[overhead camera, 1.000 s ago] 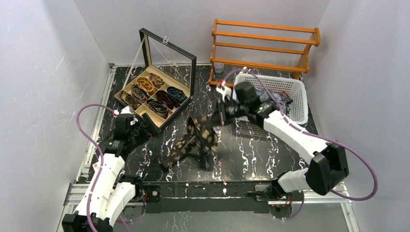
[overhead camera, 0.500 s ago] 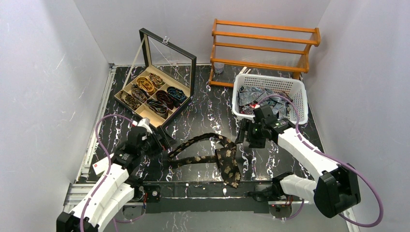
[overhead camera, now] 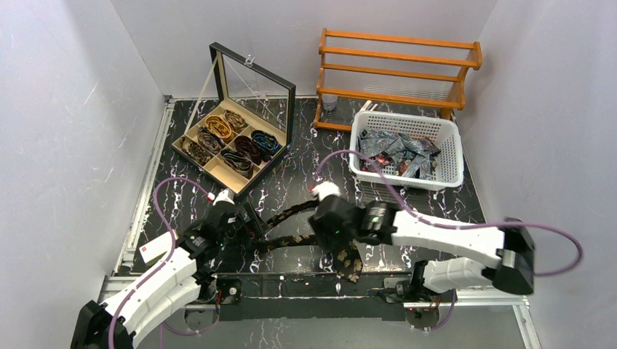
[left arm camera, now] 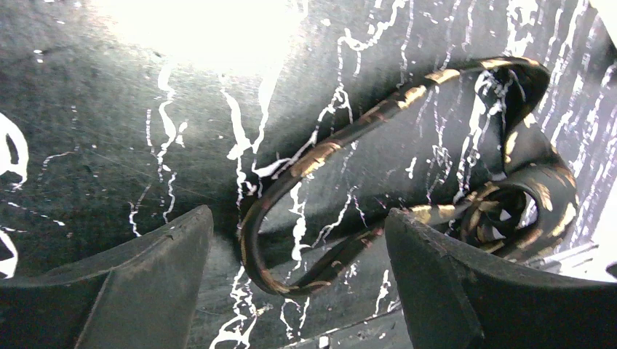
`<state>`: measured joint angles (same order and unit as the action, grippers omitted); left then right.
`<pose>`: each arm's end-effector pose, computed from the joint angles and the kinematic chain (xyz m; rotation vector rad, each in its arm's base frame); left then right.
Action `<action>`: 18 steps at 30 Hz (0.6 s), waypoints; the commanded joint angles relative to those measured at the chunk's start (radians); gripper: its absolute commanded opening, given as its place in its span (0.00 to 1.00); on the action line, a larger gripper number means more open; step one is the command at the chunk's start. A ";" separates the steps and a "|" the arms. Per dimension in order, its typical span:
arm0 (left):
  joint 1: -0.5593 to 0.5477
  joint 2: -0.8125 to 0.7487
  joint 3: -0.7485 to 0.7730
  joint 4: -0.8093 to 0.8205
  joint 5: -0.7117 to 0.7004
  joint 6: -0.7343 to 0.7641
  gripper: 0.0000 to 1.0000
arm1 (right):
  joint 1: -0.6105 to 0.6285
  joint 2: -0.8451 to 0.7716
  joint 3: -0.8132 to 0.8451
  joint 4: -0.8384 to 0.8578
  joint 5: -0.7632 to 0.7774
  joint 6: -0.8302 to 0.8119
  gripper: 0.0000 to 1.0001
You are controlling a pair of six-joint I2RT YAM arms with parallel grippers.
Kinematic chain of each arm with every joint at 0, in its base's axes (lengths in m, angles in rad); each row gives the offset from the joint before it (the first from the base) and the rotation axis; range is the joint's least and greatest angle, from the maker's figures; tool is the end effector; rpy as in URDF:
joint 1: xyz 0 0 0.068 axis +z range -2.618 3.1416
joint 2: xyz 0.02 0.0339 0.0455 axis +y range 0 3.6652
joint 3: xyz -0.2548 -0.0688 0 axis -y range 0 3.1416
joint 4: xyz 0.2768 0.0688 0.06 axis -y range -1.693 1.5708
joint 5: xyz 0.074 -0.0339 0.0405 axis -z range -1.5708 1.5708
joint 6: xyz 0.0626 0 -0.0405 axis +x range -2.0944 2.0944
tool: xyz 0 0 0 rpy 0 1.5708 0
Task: Roll the ties
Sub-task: Place the tie at the center of the board.
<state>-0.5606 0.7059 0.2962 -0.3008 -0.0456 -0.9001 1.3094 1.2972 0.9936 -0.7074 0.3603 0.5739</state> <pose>0.1772 -0.1078 0.1345 -0.4272 2.3447 -0.6890 0.0998 0.2876 0.2210 -0.7801 2.3903 0.3145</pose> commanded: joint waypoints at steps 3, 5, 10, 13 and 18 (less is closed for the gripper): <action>-0.007 0.029 0.045 -0.061 -0.061 0.029 0.72 | 0.103 0.250 0.069 -0.197 0.296 0.050 0.76; -0.007 0.017 0.043 -0.067 -0.060 0.034 0.72 | 0.128 0.268 0.057 -0.192 0.301 0.058 0.76; -0.007 -0.004 0.033 -0.046 -0.016 0.051 0.71 | 0.134 0.310 0.043 -0.247 0.352 0.092 0.81; -0.007 0.011 0.037 -0.027 0.017 0.051 0.70 | 0.129 0.335 0.005 -0.184 0.287 0.074 0.79; -0.007 0.048 0.059 -0.021 0.020 0.053 0.70 | 0.079 0.427 0.025 -0.193 0.245 0.107 0.74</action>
<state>-0.5632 0.7357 0.3138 -0.3214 -0.0341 -0.8627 1.4239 1.6726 1.0183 -0.8940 0.6273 0.6518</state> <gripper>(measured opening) 0.705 0.769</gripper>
